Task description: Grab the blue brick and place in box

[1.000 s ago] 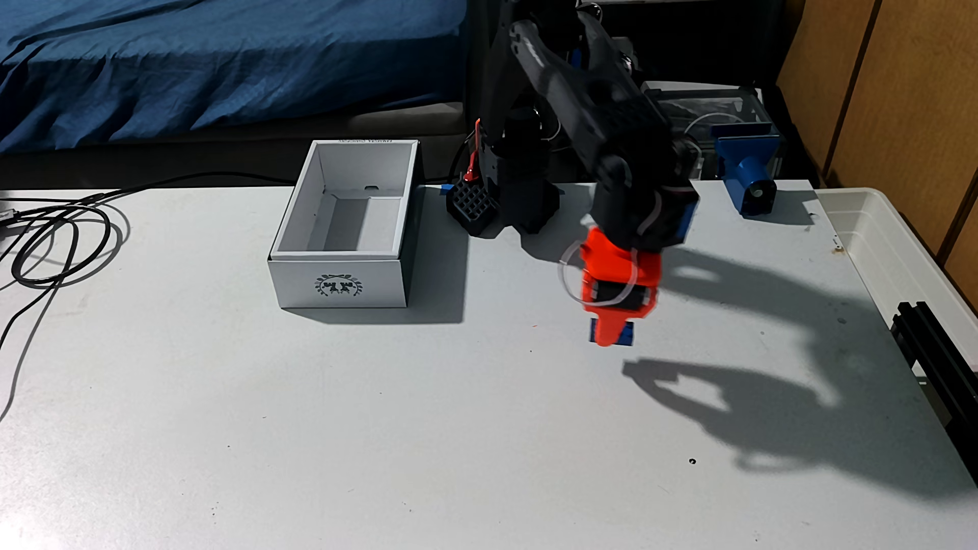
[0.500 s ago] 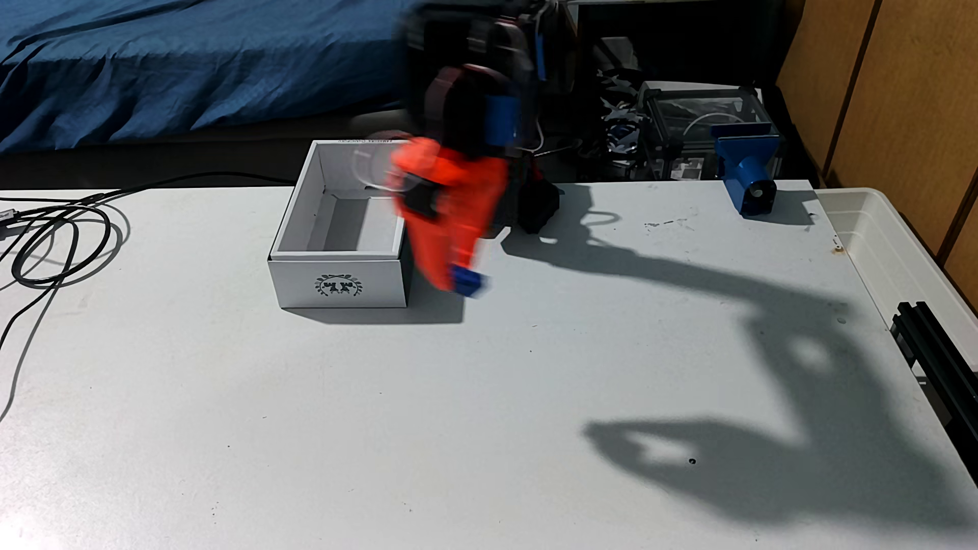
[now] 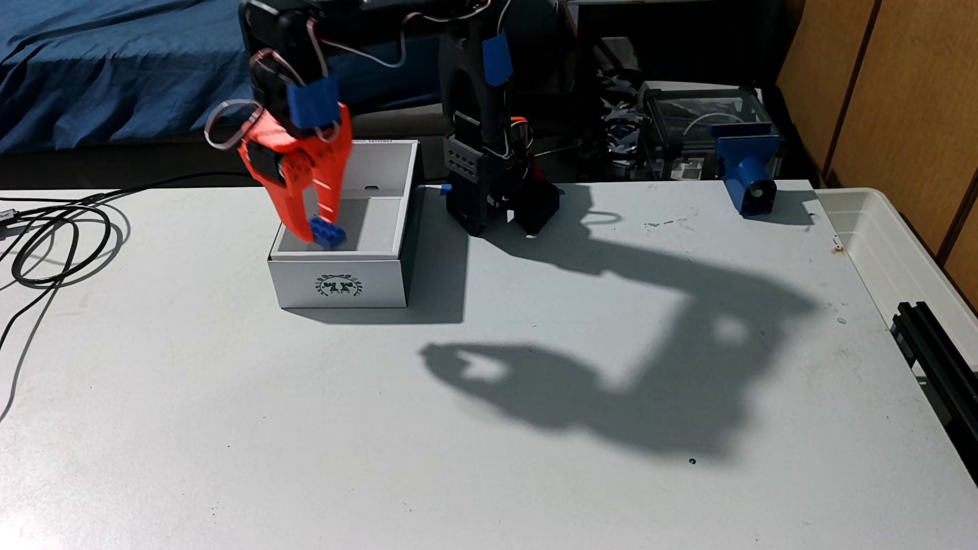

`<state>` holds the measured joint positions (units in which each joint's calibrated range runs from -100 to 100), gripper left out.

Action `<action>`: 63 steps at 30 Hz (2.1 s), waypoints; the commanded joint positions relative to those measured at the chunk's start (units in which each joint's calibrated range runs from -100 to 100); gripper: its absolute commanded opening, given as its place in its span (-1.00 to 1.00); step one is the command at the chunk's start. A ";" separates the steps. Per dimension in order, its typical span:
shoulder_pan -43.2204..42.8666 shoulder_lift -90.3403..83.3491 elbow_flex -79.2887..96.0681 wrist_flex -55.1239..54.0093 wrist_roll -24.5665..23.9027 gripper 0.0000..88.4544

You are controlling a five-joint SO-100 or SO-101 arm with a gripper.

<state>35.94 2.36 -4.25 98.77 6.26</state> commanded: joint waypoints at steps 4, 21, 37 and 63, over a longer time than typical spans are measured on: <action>6.85 -2.75 0.25 0.71 8.13 -0.98; 13.76 -18.73 22.35 0.37 18.55 -0.98; 22.45 -30.82 36.81 -10.66 27.86 -0.98; 24.68 -31.41 40.98 -16.35 27.75 -0.68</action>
<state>60.07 -27.45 37.42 82.87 33.79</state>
